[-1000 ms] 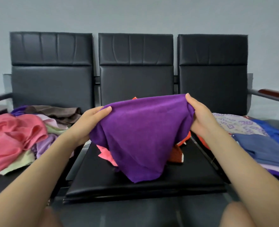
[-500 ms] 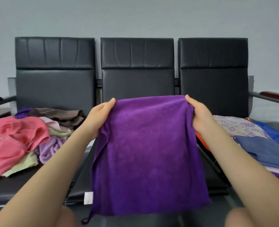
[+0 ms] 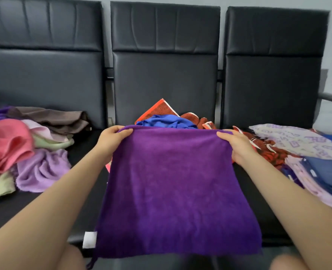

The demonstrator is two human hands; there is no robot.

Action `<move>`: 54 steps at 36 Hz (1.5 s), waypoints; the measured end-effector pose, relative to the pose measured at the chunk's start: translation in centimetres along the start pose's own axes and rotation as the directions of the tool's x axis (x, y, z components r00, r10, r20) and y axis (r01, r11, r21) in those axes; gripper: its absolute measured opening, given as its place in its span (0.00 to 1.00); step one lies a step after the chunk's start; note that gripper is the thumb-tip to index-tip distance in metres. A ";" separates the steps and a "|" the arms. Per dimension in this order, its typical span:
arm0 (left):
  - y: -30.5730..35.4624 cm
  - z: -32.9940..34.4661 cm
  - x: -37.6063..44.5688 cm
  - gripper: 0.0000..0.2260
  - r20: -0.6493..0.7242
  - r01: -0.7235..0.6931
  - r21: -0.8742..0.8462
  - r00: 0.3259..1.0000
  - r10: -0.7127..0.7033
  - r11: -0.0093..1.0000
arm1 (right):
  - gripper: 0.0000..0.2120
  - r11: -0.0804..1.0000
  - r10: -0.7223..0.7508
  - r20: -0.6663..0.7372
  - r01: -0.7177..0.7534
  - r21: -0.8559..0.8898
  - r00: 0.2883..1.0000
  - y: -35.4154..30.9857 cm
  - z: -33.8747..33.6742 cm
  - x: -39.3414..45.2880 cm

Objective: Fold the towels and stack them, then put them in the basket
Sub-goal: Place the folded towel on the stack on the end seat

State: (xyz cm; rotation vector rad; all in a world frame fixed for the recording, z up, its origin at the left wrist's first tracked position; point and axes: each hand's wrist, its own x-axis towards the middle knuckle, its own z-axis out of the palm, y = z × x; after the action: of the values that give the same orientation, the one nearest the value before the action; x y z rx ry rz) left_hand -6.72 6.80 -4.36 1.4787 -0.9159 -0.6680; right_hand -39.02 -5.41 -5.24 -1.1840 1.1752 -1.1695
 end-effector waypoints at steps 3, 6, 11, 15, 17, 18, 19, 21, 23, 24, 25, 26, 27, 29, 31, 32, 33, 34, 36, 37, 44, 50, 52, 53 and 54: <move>-0.5 0.8 1.5 0.03 -0.103 -0.040 -0.018 0.994 0.038 0.999 | 0.08 0.996 -0.071 -0.033 0.073 0.057 0.997 0.4 0.8 1.1; -1.3 1.5 2.6 0.01 -0.217 -0.067 0.017 0.974 0.069 0.998 | 0.17 0.992 -0.117 -0.088 0.121 0.043 0.989 0.8 1.4 2.3; -3.8 1.6 2.9 0.15 -0.227 0.006 0.314 0.972 0.069 0.949 | 0.24 0.979 -0.109 -0.110 0.088 -0.183 0.988 2.5 1.9 2.8; -3.8 1.4 1.9 0.18 -0.224 -0.035 0.540 0.957 0.184 0.841 | 0.22 0.917 -0.180 -0.098 0.131 -0.377 0.979 3.0 0.9 2.0; -3.1 1.6 1.3 0.16 -0.178 -0.108 0.578 0.951 0.254 0.809 | 0.22 0.901 -0.216 -0.085 0.165 -0.402 0.973 2.8 0.2 1.5; -2.7 1.8 0.7 0.15 -0.140 -0.155 0.590 0.947 0.289 0.792 | 0.21 0.885 -0.244 -0.077 0.190 -0.426 0.967 2.7 0.0 1.0; -2.3 2.0 0.1 0.14 -0.098 -0.202 0.594 0.943 0.319 0.779 | 0.19 0.867 -0.273 -0.061 0.218 -0.447 0.960 2.5 -0.1 0.3; -1.6 2.5 -1.4 0.12 -0.009 -0.298 0.590 0.927 0.375 0.750 | 0.16 0.842 -0.318 -0.005 0.280 -0.462 0.948 2.0 -0.2 -1.4; -0.8 3.1 -3.4 0.10 0.075 -0.386 0.572 0.903 0.423 0.723 | 0.12 0.817 -0.341 0.101 0.348 -0.460 0.935 1.4 -0.4 -3.9; -0.4 3.4 -4.5 0.09 0.108 -0.427 0.557 0.887 0.448 0.712 | 0.10 0.797 -0.348 0.166 0.384 -0.466 0.923 1.1 -0.5 -5.2; 0.0 3.6 -5.3 0.07 0.134 -0.458 0.540 0.875 0.465 0.706 | 0.08 0.775 -0.350 0.231 0.419 -0.474 0.908 0.8 -0.4 -6.4; 0.5 3.8 -6.4 0.06 0.162 -0.485 0.519 0.864 0.477 0.703 | 0.07 0.751 -0.349 0.292 0.453 -0.481 0.890 0.5 -0.5 -7.9; 1.0 4.0 -7.4 0.04 0.192 -0.498 0.502 0.861 0.470 0.707 | 0.05 0.724 -0.342 0.351 0.482 -0.493 0.872 0.2 -0.5 -9.3; 1.5 4.3 -9.2 0.02 0.262 -0.502 0.477 0.865 0.428 0.722 | 0.04 0.661 -0.307 0.466 0.538 -0.523 0.830 0.2 -0.5 -11.7; 1.8 4.5 -10.8 0.02 0.356 -0.522 0.450 0.849 0.391 0.724 | 0.04 0.630 -0.242 0.564 0.570 -0.527 0.790 0.7 -0.6 -13.5; 1.8 4.5 -11.7 0.05 0.412 -0.543 0.437 0.829 0.377 0.717 | 0.03 0.639 -0.203 0.600 0.569 -0.517 0.774 1.1 -0.7 -14.4; 1.8 4.5 -12.6 0.06 0.467 -0.561 0.427 0.808 0.359 0.709 | 0.03 0.652 -0.163 0.628 0.561 -0.510 0.761 1.5 -0.9 -15.2; 1.7 4.5 -13.5 0.05 0.519 -0.578 0.418 0.785 0.338 0.701 | 0.03 0.657 -0.122 0.652 0.553 -0.512 0.748 2.1 -1.0 -15.9; 1.4 4.6 -14.8 0.03 0.597 -0.591 0.406 0.749 0.287 0.697 | 0.05 0.621 -0.043 0.695 0.564 -0.545 0.718 3.2 -1.4 -16.9; 1.1 4.7 -15.3 0.02 0.626 -0.595 0.406 0.734 0.263 0.694 | 0.06 0.585 -0.024 0.710 0.585 -0.561 0.704 3.7 -1.5 -17.2; -1.4 4.1 -17.0 0.04 0.761 -0.705 0.473 0.629 0.157 0.529 | 0.21 0.064 -0.121 0.826 0.835 -0.547 0.551 5.4 -1.3 -19.0; -3.5 3.9 -17.1 0.08 0.766 -0.745 0.498 0.618 0.177 0.444 | 0.10 -0.018 -0.209 0.867 0.885 -0.466 0.452 6.1 -0.6 -18.7; -3.8 3.8 -17.1 0.15 0.764 -0.758 0.504 0.615 0.196 0.414 | 0.08 0.007 -0.215 0.870 0.891 -0.453 0.444 6.0 -0.6 -18.3; -4.0 3.8 -17.1 0.18 0.767 -0.771 0.509 0.608 0.203 0.383 | 0.07 0.029 -0.218 0.864 0.888 -0.459 0.454 5.9 -0.5 -18.1; -4.0 3.8 -17.2 0.20 0.774 -0.787 0.514 0.597 0.211 0.341 | 0.06 0.057 -0.217 0.853 0.878 -0.475 0.476 5.7 -0.4 -18.1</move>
State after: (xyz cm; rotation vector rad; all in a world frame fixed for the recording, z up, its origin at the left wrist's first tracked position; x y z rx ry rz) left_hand -18.27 19.28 -10.56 1.5916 -2.4059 -0.0926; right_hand -39.96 12.82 -10.38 -2.9916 0.7118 -0.3780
